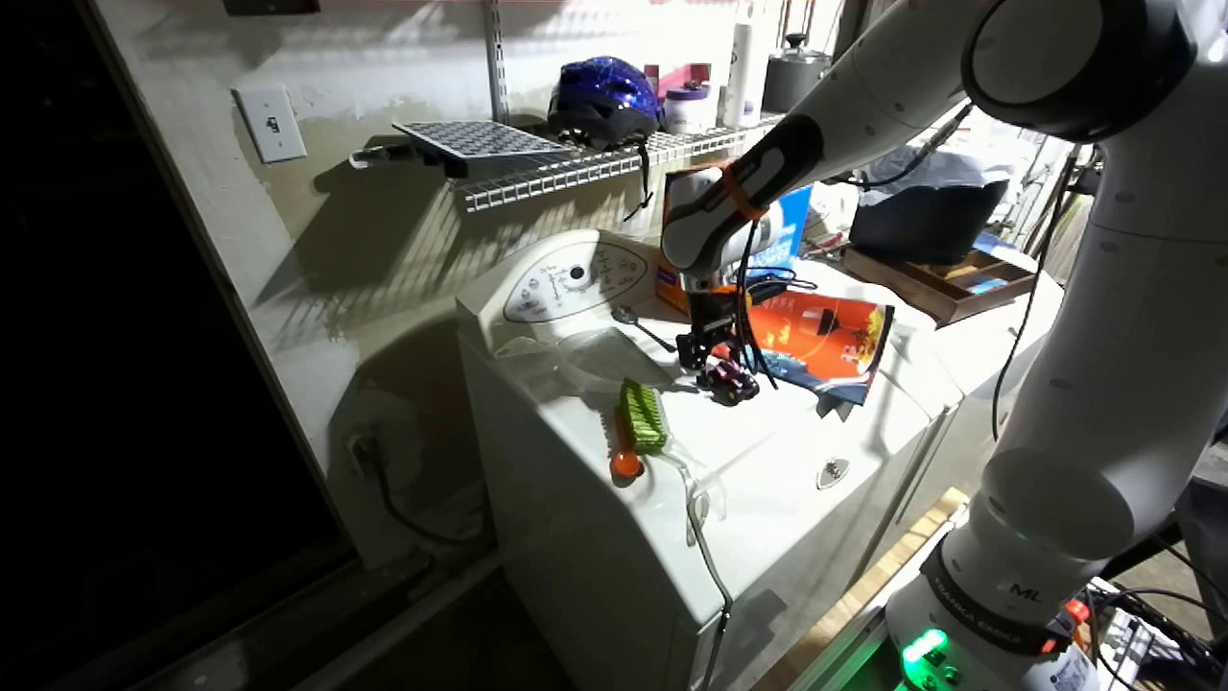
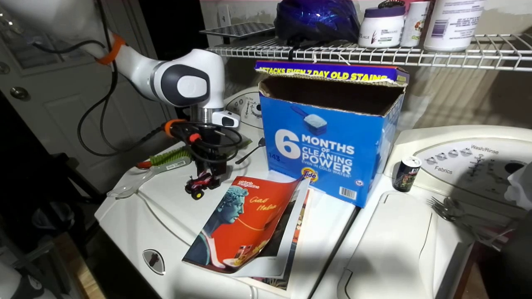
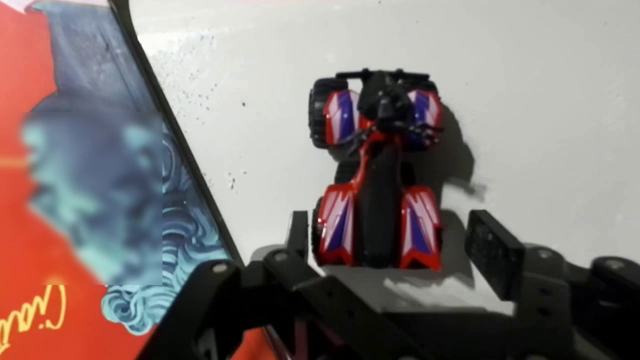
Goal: Turn the toy car on the left over
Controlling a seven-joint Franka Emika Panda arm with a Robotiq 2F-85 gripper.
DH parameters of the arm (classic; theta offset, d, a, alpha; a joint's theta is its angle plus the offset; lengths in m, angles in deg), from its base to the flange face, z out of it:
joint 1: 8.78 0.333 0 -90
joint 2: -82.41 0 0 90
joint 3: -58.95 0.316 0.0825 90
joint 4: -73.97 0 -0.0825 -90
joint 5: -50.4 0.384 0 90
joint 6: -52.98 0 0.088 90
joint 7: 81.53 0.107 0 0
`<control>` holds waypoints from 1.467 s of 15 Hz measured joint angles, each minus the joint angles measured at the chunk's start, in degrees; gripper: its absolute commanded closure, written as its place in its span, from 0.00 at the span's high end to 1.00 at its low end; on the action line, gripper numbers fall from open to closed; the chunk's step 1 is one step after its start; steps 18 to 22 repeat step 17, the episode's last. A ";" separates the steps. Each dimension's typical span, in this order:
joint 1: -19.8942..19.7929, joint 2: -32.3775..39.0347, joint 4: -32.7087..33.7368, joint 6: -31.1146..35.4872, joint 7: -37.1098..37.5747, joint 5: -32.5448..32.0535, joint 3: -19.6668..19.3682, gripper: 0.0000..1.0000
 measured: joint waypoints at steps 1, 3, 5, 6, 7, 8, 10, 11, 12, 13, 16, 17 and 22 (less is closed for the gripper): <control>0.04 -0.66 -0.53 1.42 -0.15 0.00 0.11 1.00; 0.12 -2.69 -1.81 4.04 -0.23 0.00 0.16 1.00; 0.13 -5.76 -3.41 5.76 -0.16 0.00 0.16 1.00; 0.13 -7.55 -4.25 6.09 -0.02 0.00 0.16 1.00; 0.13 -9.62 -5.26 6.20 0.24 0.00 0.16 1.00; 0.12 -12.05 -6.54 6.21 0.67 0.00 0.16 1.00; 0.11 -16.50 -9.03 6.20 1.36 0.00 0.17 1.00; 0.11 -18.65 -10.30 6.20 1.72 0.00 0.20 1.00; 0.05 -20.69 -11.52 6.20 2.18 -0.11 0.28 1.00; -0.06 -22.67 -12.67 6.20 2.87 -0.50 0.42 1.00; -0.72 -27.79 -15.72 6.02 5.68 -2.68 1.28 1.00; -0.80 -28.83 -16.32 6.00 5.82 -2.74 1.44 1.00; -0.80 -28.83 -16.32 6.00 5.82 -2.74 1.44 1.00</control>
